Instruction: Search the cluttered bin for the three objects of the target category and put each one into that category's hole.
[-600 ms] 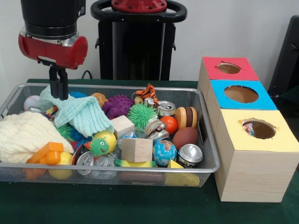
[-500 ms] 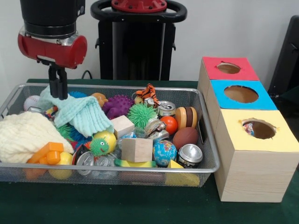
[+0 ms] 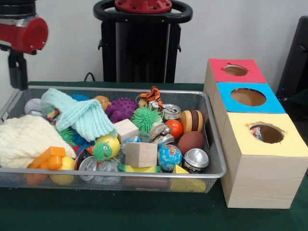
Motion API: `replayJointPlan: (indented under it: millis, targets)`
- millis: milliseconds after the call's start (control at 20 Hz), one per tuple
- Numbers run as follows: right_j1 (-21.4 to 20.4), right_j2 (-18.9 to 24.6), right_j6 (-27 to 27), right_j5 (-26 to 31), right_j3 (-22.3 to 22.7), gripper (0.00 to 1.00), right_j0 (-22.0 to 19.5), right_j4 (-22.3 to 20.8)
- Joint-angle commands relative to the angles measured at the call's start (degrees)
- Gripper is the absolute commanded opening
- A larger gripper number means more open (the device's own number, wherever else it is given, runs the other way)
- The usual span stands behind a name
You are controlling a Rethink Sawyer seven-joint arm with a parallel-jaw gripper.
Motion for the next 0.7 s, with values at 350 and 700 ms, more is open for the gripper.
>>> replayJointPlan:
  millis: [350,700]
  targets:
    - [0.22,9.46,-11.33,-7.33,13.55,0.0,-5.43,-6.59]
    - [-0.36,10.25,-8.11,-9.43,16.04,0.0,-5.92,-7.34]
